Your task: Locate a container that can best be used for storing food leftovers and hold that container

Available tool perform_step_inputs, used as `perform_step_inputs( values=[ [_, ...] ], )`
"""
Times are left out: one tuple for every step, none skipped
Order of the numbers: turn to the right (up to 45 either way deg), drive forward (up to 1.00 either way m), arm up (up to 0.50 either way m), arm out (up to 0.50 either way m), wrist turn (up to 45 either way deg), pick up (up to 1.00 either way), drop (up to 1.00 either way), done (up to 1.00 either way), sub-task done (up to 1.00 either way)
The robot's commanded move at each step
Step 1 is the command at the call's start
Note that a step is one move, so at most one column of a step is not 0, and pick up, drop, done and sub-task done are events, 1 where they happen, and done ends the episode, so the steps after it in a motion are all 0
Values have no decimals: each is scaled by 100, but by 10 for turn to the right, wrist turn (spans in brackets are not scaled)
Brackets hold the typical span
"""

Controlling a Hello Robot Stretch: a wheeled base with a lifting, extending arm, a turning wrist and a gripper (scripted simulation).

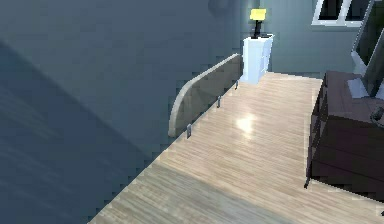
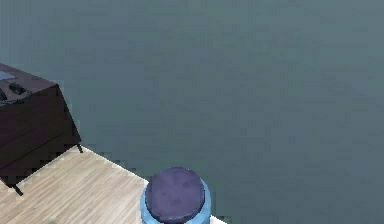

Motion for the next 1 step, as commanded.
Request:
perform_step_inputs(
  values=[
    [0,0,0,0,300,0,0,0,0]
  ],
)
